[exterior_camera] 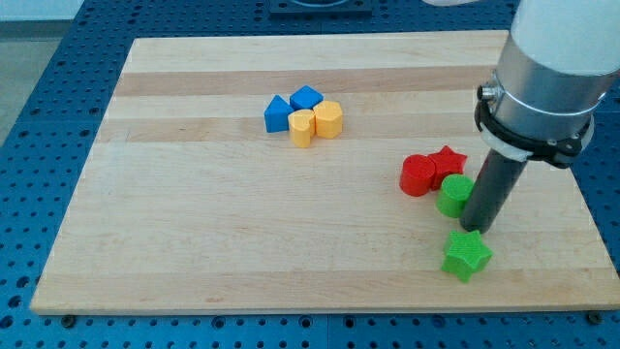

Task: Move green star at bottom left to green circle

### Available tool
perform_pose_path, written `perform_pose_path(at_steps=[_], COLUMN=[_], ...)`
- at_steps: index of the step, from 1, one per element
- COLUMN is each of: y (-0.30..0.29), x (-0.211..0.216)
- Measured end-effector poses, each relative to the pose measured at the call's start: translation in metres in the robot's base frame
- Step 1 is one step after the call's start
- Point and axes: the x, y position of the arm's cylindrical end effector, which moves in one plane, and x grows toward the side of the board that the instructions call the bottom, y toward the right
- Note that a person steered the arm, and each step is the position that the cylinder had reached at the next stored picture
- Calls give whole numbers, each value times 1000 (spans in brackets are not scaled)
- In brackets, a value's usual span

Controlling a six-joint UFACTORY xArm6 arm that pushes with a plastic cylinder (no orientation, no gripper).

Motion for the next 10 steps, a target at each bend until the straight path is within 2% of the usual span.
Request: perform_pose_path(at_steps=[1, 2, 3, 4, 6, 9, 10], y=[3, 33, 49, 34, -40, -38, -46], x=[5, 11, 55, 82, 71, 38, 2])
